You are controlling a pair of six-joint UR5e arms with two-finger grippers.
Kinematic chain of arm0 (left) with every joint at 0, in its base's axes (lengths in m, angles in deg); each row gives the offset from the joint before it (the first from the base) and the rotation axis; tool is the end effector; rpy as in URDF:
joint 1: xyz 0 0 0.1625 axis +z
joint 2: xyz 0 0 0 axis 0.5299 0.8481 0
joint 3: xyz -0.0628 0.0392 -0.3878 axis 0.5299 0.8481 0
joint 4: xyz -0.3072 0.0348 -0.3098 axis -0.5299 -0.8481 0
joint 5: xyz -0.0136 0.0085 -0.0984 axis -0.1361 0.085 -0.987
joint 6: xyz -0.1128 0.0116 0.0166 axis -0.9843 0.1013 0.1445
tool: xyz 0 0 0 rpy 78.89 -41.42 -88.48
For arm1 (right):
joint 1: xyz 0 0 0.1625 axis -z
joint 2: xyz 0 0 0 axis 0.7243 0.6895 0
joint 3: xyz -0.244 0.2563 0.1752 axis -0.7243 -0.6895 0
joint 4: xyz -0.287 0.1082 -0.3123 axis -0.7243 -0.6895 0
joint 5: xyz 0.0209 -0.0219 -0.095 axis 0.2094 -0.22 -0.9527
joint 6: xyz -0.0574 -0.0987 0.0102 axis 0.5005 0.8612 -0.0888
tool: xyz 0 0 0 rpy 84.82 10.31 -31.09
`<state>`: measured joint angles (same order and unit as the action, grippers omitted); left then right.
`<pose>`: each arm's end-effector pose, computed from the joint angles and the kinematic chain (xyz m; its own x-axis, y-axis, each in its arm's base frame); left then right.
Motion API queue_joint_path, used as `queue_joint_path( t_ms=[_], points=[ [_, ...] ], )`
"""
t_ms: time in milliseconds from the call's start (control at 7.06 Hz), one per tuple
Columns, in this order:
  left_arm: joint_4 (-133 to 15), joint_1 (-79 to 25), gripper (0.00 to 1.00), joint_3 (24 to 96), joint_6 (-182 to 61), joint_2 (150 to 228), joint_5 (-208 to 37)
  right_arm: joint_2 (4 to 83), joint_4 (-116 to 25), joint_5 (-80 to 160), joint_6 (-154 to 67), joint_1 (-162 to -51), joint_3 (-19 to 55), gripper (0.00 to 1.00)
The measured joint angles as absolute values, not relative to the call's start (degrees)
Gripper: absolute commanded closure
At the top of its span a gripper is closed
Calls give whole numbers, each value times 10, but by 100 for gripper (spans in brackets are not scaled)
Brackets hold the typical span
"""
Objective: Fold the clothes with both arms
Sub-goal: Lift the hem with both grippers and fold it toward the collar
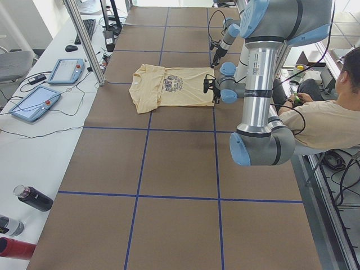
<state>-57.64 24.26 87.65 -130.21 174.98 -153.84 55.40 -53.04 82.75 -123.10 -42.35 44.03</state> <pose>0.5092 -0.2044 0.2906 0.5145 0.0320 -0.8569 0.0880 0.9921 0.0899 -0.5448 -0.1421 0.3093 0.7007 0.0426 0.7122 -0.2885 0.9298 0.2283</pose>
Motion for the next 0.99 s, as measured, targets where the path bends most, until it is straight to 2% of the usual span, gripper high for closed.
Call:
queue_joint_path(
  t_ms=[283, 566, 708, 991],
  points=[
    [-576, 242, 100, 881, -1302, 1750, -1539, 555, -531, 829, -1228, -431, 460, 100],
    [-567, 239, 100, 915, -1301, 1748, -1558, 558, -536, 843, -1223, -449, 507, 100],
    [-547, 236, 100, 952, -1301, 1747, -1576, 565, -547, 864, -1219, -462, 541, 100],
    [-471, 236, 100, 1061, -1301, 1746, -1617, 575, -638, 917, -1217, -449, 668, 100]
  ],
)
